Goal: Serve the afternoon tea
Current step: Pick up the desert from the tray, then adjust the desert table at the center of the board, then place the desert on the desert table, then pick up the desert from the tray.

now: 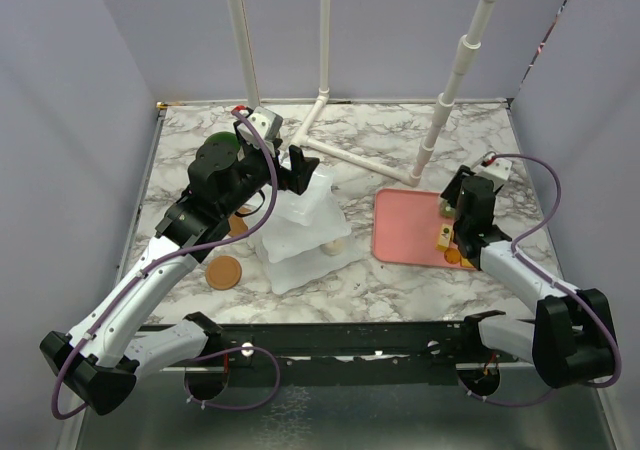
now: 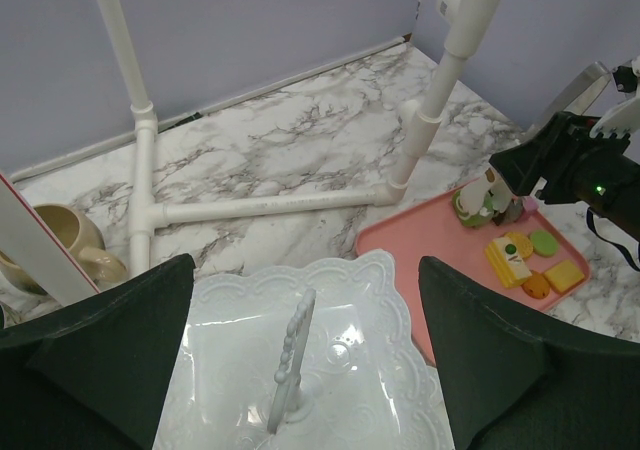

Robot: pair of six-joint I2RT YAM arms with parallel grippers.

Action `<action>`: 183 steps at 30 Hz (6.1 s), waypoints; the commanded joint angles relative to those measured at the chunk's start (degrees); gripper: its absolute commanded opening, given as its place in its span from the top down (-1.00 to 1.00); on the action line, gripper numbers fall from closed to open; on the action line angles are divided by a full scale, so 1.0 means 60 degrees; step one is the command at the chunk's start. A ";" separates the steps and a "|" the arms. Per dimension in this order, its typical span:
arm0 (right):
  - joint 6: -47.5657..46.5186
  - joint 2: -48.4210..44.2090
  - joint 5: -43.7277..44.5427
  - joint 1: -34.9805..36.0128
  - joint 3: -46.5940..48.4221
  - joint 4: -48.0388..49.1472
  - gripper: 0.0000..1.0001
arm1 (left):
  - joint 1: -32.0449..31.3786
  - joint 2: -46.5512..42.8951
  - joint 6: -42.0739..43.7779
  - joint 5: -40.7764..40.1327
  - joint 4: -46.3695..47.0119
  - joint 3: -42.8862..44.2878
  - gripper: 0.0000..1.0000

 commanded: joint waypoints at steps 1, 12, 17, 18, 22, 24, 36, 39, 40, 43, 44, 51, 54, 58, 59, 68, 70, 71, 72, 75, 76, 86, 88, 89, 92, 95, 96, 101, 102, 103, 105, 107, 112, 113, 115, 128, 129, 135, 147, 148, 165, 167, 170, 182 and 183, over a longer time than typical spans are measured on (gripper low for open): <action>0.0124 -0.0093 -0.0429 -0.0078 0.0280 -0.0217 -0.17 | -0.0018 -0.0089 -0.0065 0.0065 -0.0045 0.0152 -0.89; -0.0092 -0.0452 -0.1015 -0.0243 0.0281 -0.0216 -0.17 | -0.0018 -0.0124 -0.0047 0.0044 -0.0037 0.0128 -0.88; -0.0339 -0.0640 -0.1030 -0.0256 0.0481 -0.0332 -0.16 | -0.0018 -0.0126 -0.0064 0.0050 -0.0019 0.0121 -0.88; -0.0359 -0.0669 -0.1030 -0.0256 0.0496 -0.0333 -0.16 | -0.0018 -0.0133 -0.0066 0.0052 -0.0025 0.0121 -0.88; -0.0392 -0.0593 -0.0958 -0.0261 0.0491 -0.0397 -0.17 | -0.0018 -0.0153 -0.0059 0.0020 -0.0028 0.0109 -0.89; -0.0368 -0.0469 -0.0862 -0.0261 0.0464 -0.0437 -0.16 | -0.0018 -0.0163 -0.0072 0.0007 -0.0028 0.0106 -0.89; -0.0249 0.0583 -0.0629 -0.0321 0.0303 0.0085 -0.11 | -0.0018 -0.0238 -0.0038 -0.0044 -0.0035 0.0049 -0.89; -0.0278 0.0856 -0.0613 -0.0324 0.0282 0.0387 -0.05 | -0.0018 -0.0256 0.0012 -0.0061 -0.0043 0.0019 -0.89; -0.0283 0.0937 -0.0626 -0.0323 0.0313 0.0405 0.00 | -0.0018 -0.0254 0.0024 -0.0064 -0.0035 0.0018 -0.89; -0.0356 0.1093 -0.0596 -0.0321 0.0360 0.0440 0.19 | -0.0018 -0.0241 0.0062 -0.0067 -0.0073 -0.0009 -0.89; -0.0390 0.1054 -0.0578 -0.0326 0.0354 0.0421 0.25 | -0.0018 -0.0252 0.0076 -0.0052 -0.0087 -0.0022 -0.88; -0.0795 -0.0058 -0.1387 -0.0307 0.0470 0.0133 0.64 | -0.0018 -0.0341 0.0304 0.0308 -0.0444 -0.0139 -0.83; -0.0770 -0.0619 -0.1930 -0.0041 0.0654 -0.0345 0.69 | -0.0003 -0.0356 0.0425 0.0756 -0.0672 -0.0018 -0.77; -0.0628 -0.1353 -0.2502 0.0402 0.0598 -0.1066 0.70 | 0.0012 -0.0327 0.0511 0.1155 -0.1248 0.0290 -0.73; -0.0583 -0.1513 -0.2616 0.0502 0.0558 -0.1228 0.71 | 0.0024 -0.0338 0.0501 0.1164 -0.1420 0.0371 -0.73; -0.0403 -0.2358 -0.3750 0.1411 0.0529 -0.2096 0.76 | 0.0087 -0.0551 0.0178 0.0275 -0.1753 0.0311 -0.13; -0.0461 -0.2459 -0.4386 0.1591 0.0606 -0.2168 0.77 | 0.0085 -0.0427 0.0028 0.0275 -0.1518 0.0265 0.09; -0.0509 -0.2522 -0.4785 0.1654 0.0616 -0.2133 0.77 | 0.0085 -0.0376 -0.0072 0.0262 -0.1351 0.0243 0.16; -0.0579 -0.2602 -0.5275 0.1706 0.0606 -0.2098 0.77 | 0.0085 -0.0289 -0.0147 0.0269 -0.1215 0.0226 0.20; -0.0754 -0.2910 -0.6684 0.1815 0.0462 -0.1879 0.77 | 0.0092 -0.0084 -0.0377 0.0239 -0.0859 0.0212 0.26; -0.0796 -0.3048 -0.7180 0.1823 0.0325 -0.1727 0.77 | 0.0086 -0.0031 -0.0478 0.0169 -0.0690 0.0189 0.29; -0.0856 -0.3453 -0.8397 0.2832 -0.0410 -0.0808 0.78 | 0.0070 0.0222 -0.1787 -0.1177 0.0231 -0.0009 0.73; -0.0991 -0.3304 -0.8152 0.3227 -0.0383 -0.0763 0.78 | 0.0070 0.0335 -0.2056 -0.1386 0.0271 0.0039 0.81; -0.1016 -0.3254 -0.7959 0.3433 -0.0372 -0.0742 0.78 | 0.0070 0.0382 -0.2166 -0.1389 0.0262 0.0070 0.82; -0.1022 -0.3220 -0.7569 0.3745 -0.0386 -0.0691 0.78 | 0.0070 0.0298 -0.2160 -0.1106 0.0199 0.0180 0.78; -0.0979 -0.3346 -0.7505 0.3786 -0.0462 -0.0711 0.78 | 0.0070 0.0037 -0.1833 -0.0755 -0.0222 0.0322 0.31; -0.0958 -0.3379 -0.7504 0.3794 -0.0474 -0.0737 0.78 | 0.0070 -0.0049 -0.1705 -0.0715 -0.0428 0.0362 0.12; -0.0762 -0.3346 -0.7555 0.3953 -0.0659 -0.0468 0.78 | 0.0070 -0.0709 -0.1643 -0.0723 -0.0977 0.0080 -0.60; -0.0722 -0.3298 -0.7481 0.4055 -0.0714 -0.0352 0.78 | 0.0070 -0.0758 -0.1653 -0.0673 -0.0983 -0.0014 -0.63; -0.0716 -0.3219 -0.7368 0.4194 -0.0760 -0.0238 0.78 | 0.0070 -0.0780 -0.1685 -0.0622 -0.0984 -0.0117 -0.65; -0.0731 -0.3015 -0.7083 0.4530 -0.0851 0.0009 0.78 | 0.0071 -0.0763 -0.1706 -0.0551 -0.0950 -0.0216 -0.67; -0.0796 -0.2814 -0.6644 0.4938 -0.0983 0.0348 0.78 | 0.0078 -0.0734 -0.1740 -0.0192 -0.0848 -0.0286 -0.66; -0.1116 -0.2408 -0.5215 0.6100 -0.1599 0.1981 0.78 | 0.0070 -0.0762 -0.1695 0.0571 -0.0437 -0.0522 -0.56; -0.1180 -0.2240 -0.4806 0.6310 -0.1703 0.2364 0.78 | 0.0070 -0.0779 -0.1683 0.0674 -0.0380 -0.0553 -0.54; -0.1359 -0.1793 -0.4281 0.6640 -0.1856 0.3143 0.78 | 0.0070 -0.0786 -0.1573 0.0899 -0.0296 -0.0622 -0.51; -0.2144 0.1101 -0.3253 0.7198 -0.1709 0.6358 0.76 | 0.0070 -0.0729 -0.1191 0.1235 -0.0138 -0.0729 -0.42; -0.2093 0.1262 -0.3265 0.7200 -0.1719 0.6476 0.75 | 0.0070 -0.0720 -0.1205 0.1238 -0.0111 -0.0729 -0.42; -0.1836 0.1787 -0.3179 0.7225 -0.1963 0.7081 0.50 | 0.0072 -0.0685 -0.1185 0.1162 -0.0061 -0.0678 -0.42; -0.1374 0.1639 -0.2985 0.7228 -0.2108 0.6727 -0.18 | 0.0070 -0.0581 -0.1176 0.1096 0.0018 -0.0438 -0.42; -0.1350 0.1504 -0.2916 0.7222 -0.2175 0.6707 -0.19 | 0.0070 -0.0604 -0.1157 0.1098 0.0013 -0.0436 -0.42; -0.1560 -0.2633 0.0945 0.6889 -0.1840 0.2834 -0.14 | 0.0073 -0.0617 -0.1030 0.1169 0.0008 -0.0262 -0.44; -0.1249 -0.2520 0.1717 0.6395 -0.1479 0.2176 -0.13 | 0.0078 -0.0619 -0.1035 0.1187 0.0012 -0.0256 -0.45; -0.0650 -0.2358 0.1764 0.5164 -0.1069 0.1482 -0.09 | 0.0071 -0.0633 -0.1011 0.1195 -0.0038 -0.0260 -0.46; -0.0538 -0.1567 0.1987 0.1670 -0.0219 0.1031 -0.07 | 0.0072 -0.0737 -0.0893 0.1164 -0.0105 -0.0255 -0.46; -0.0584 -0.1527 0.2012 0.1457 -0.0224 0.1057 -0.07 | 0.0072 -0.0741 -0.0889 0.1158 -0.0104 -0.0267 -0.46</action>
